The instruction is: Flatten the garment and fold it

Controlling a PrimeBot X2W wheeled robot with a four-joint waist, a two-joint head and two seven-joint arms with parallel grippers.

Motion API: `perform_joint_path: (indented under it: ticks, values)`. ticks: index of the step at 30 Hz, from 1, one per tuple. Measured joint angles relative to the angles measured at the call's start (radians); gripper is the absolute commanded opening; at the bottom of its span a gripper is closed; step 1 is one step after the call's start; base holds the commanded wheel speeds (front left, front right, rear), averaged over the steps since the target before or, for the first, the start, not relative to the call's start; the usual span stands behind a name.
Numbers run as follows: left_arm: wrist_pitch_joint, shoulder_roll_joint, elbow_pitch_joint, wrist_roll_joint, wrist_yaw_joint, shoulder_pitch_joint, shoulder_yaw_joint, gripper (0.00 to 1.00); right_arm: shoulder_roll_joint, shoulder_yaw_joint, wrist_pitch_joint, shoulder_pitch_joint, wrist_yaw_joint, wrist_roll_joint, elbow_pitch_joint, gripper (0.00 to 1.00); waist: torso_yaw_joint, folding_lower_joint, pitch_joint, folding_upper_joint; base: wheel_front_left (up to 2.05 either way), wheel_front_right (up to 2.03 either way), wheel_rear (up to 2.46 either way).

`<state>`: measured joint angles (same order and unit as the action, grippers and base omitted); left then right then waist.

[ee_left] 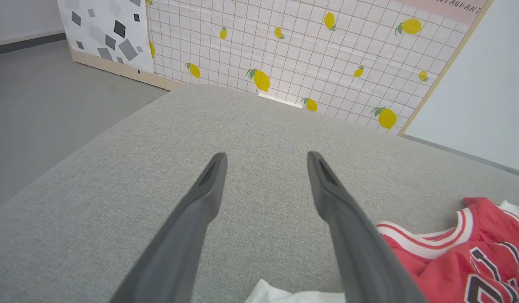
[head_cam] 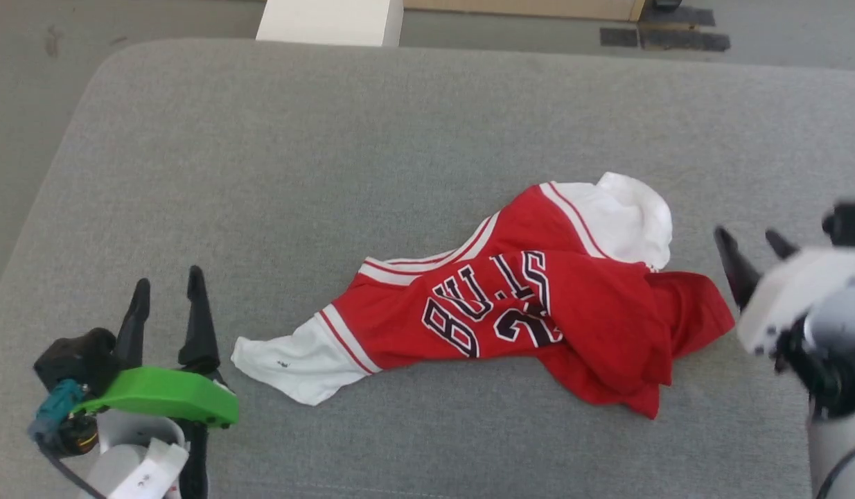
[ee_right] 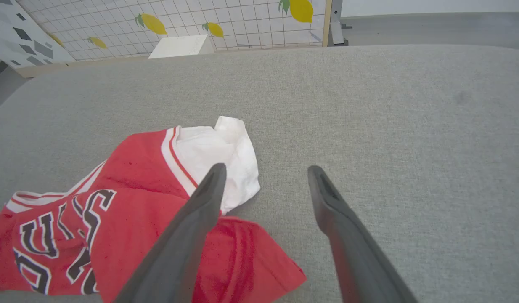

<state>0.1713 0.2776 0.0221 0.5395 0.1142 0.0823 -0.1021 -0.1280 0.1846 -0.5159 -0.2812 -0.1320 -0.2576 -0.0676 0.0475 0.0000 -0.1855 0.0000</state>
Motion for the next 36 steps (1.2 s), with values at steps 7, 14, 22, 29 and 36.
perform_joint_path:
  ticks: [7, 14, 22, 29, 36]
  values:
    - [0.019, -0.013, 0.006, -0.022, 0.0, 0.061, -0.032, 1.0, -0.112, -0.156, -0.226, -0.251, 0.0, 0.052, -0.125, 1.0, 0.021, 0.0, -0.069, 0.0, 0.0, 0.0, 0.0]
    - [0.017, -0.026, 0.012, -0.027, -0.009, 0.127, -0.056, 1.0, -0.173, -0.312, -0.365, -0.413, 0.0, 0.091, -0.268, 1.0, 0.053, 0.0, -0.152, 0.0, 0.0, 0.0, 0.0]
    - [0.02, -0.035, 0.028, -0.027, -0.014, 0.149, -0.073, 1.0, -0.209, -0.436, -0.488, -0.442, 0.0, 0.081, -0.352, 1.0, 0.092, 0.0001, -0.21, 0.0, 0.0, 0.0, 0.0]
    - [0.021, -0.031, 0.035, -0.027, -0.014, 0.151, -0.075, 1.0, -0.214, -0.42, -0.466, -0.451, 0.0, 0.008, -0.354, 0.0, 0.081, 0.0001, -0.206, 0.0, 0.0, 0.0, 0.0]
    - [0.016, -0.016, 0.038, -0.028, -0.014, 0.149, -0.074, 1.0, -0.187, -0.23, -0.32, -0.444, 0.0, -0.008, -0.353, 0.0, 0.04, 0.0001, -0.152, 0.0, 0.0, 0.0, 0.0]
